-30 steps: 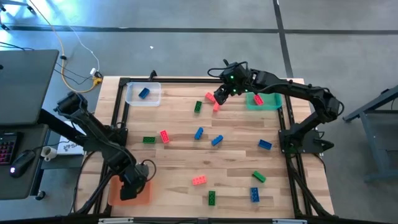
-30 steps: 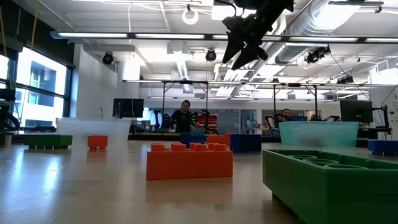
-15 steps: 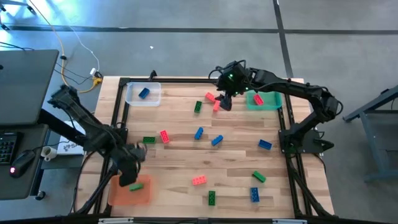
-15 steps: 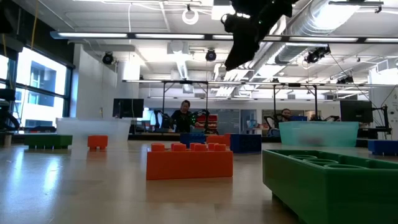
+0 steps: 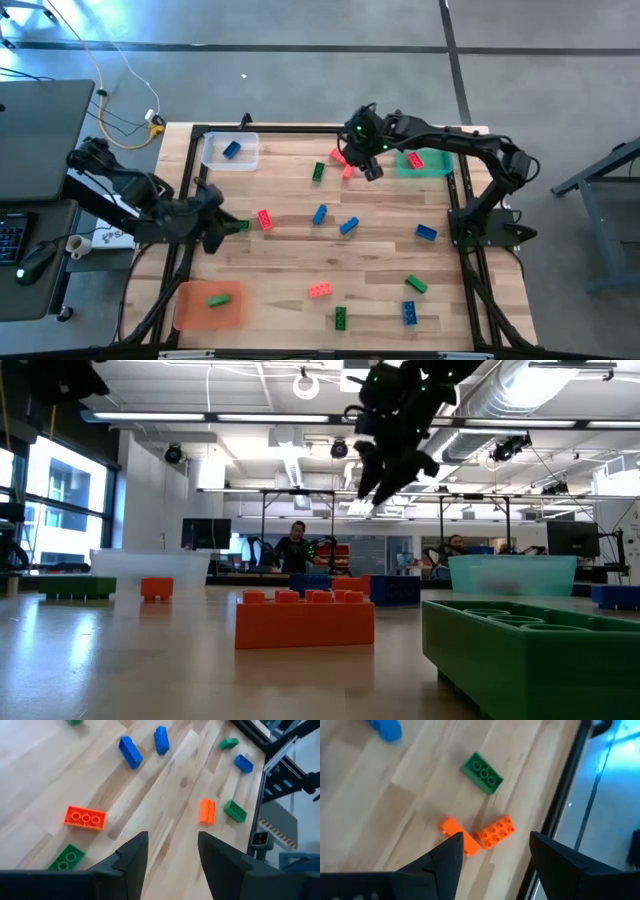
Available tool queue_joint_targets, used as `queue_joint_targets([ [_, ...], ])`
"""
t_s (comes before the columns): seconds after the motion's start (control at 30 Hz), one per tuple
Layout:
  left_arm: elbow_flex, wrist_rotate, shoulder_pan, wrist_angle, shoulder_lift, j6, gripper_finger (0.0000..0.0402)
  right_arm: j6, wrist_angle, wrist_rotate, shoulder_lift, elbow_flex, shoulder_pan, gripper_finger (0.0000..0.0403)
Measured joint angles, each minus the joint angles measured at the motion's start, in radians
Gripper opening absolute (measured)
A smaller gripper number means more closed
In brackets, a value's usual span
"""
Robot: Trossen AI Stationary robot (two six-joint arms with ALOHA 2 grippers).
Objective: Sort & place blocks by color
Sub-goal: Put the orange game piece into the light blue bin
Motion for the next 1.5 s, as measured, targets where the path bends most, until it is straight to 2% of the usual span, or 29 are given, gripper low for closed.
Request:
queue_joint_targets([
  [0.17,0.000,-0.003,0.002,0.003,-0.001,0.013,0.0160,-0.077,-0.012,0.002,0.069,0.000,0.001,0.0215],
  [0.57,0.000,-0.003,0.002,0.003,0.008,0.031,0.0160,-0.136,-0.009,0.043,0.209,0.000,0.001,0.0215],
  [1.03,0.000,-0.002,0.002,0.003,0.009,0.004,0.0160,-0.292,0.027,0.068,0.272,0.000,0.001,0.0215],
  [1.5,0.000,-0.002,0.002,0.004,0.008,0.002,0.0160,-0.324,0.064,0.093,0.338,0.000,0.000,0.0215],
])
